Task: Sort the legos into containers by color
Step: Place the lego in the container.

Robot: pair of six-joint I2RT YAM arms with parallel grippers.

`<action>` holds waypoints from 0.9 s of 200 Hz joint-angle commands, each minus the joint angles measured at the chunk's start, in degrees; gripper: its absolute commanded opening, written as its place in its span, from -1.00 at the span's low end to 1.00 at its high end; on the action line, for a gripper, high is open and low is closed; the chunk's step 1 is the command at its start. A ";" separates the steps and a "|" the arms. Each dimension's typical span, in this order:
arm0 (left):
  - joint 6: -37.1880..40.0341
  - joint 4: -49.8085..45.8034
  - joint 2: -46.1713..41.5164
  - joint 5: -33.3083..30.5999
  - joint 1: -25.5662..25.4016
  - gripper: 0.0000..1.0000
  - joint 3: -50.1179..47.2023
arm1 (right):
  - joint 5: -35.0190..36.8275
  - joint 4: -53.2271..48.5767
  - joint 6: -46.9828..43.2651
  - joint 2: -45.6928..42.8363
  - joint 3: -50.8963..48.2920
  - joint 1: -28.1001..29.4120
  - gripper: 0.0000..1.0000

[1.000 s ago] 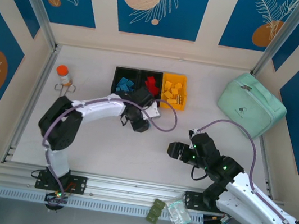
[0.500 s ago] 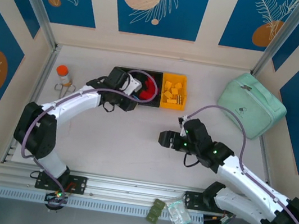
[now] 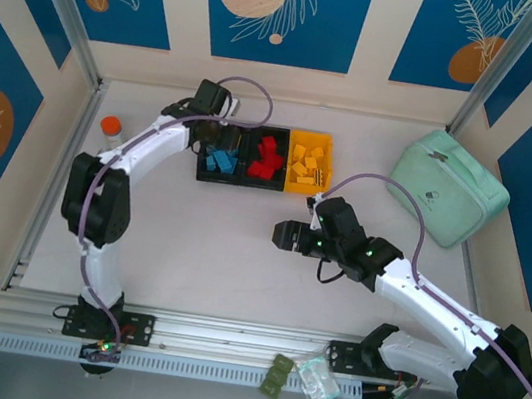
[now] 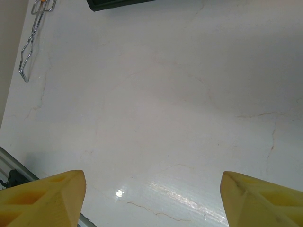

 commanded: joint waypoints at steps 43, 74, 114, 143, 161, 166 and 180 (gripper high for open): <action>-6.09 -5.85 12.13 -1.56 2.07 -0.43 13.88 | -0.06 -0.51 0.34 -0.09 1.50 -0.12 0.50; -6.86 -7.28 15.63 -0.88 2.03 -0.42 17.67 | 0.12 -0.95 0.22 0.27 1.84 -0.20 0.50; -7.74 -7.55 17.52 0.00 2.03 -0.36 18.48 | 0.29 -1.20 0.32 -0.21 1.70 -0.29 0.50; -8.20 -7.33 18.09 0.80 1.90 -0.31 18.66 | 0.51 -1.56 0.25 -0.33 1.61 -0.29 0.50; -8.36 -7.45 17.86 0.81 1.81 -0.18 18.61 | 0.55 -1.66 0.25 -0.60 1.46 -0.29 0.50; -8.38 -7.47 17.66 0.81 1.81 -0.12 18.63 | 0.56 -1.66 0.31 -0.74 1.40 -0.29 0.50; -8.42 -7.67 17.11 0.73 1.73 0.01 18.57 | 0.56 -1.53 0.34 -0.96 1.16 -0.29 0.50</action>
